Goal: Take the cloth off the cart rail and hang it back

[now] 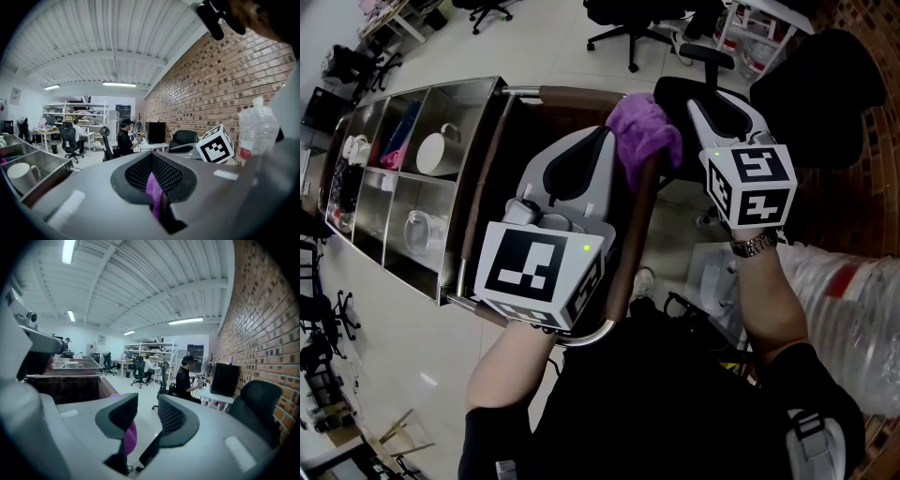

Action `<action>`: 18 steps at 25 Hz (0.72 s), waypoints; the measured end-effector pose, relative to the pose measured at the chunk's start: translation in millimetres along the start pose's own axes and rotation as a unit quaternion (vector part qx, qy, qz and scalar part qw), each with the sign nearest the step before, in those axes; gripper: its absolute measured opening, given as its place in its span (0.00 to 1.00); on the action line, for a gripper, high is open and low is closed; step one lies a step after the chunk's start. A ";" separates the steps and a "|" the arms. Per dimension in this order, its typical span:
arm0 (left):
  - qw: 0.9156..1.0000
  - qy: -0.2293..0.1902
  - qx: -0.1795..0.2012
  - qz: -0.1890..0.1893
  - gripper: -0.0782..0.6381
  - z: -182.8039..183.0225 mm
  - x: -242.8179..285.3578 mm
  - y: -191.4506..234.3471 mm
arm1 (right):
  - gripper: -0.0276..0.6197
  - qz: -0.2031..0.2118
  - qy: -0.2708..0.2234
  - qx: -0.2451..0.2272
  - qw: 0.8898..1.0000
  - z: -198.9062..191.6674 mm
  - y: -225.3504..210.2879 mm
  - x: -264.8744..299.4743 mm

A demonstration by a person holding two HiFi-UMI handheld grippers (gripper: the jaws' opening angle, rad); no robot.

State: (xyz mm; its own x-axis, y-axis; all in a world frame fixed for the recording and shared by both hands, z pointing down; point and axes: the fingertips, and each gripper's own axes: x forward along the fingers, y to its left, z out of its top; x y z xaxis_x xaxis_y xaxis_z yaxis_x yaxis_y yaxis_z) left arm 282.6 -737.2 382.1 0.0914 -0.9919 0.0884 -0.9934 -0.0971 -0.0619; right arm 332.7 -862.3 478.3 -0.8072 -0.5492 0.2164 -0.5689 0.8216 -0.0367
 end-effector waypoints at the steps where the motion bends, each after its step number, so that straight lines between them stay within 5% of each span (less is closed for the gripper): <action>1: 1.000 0.001 -0.001 0.003 0.10 0.1 -2.4 0.2 | 0.25 0.003 -0.006 -0.001 1.000 4.8 3.5 -2.4; 18: 0.998 -0.044 0.019 -0.030 0.10 33.1 -84.3 -28.7 | 0.04 0.010 -0.128 -0.057 0.990 83.1 98.9 -101.0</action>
State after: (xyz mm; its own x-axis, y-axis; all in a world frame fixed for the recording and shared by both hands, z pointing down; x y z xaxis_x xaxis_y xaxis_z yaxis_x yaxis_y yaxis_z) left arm 305.7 -653.5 343.5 0.1576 -0.9875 0.0056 -0.9827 -0.1574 -0.0973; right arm 344.9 -738.2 371.7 -0.8397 -0.5417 -0.0390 -0.5430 0.8364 0.0745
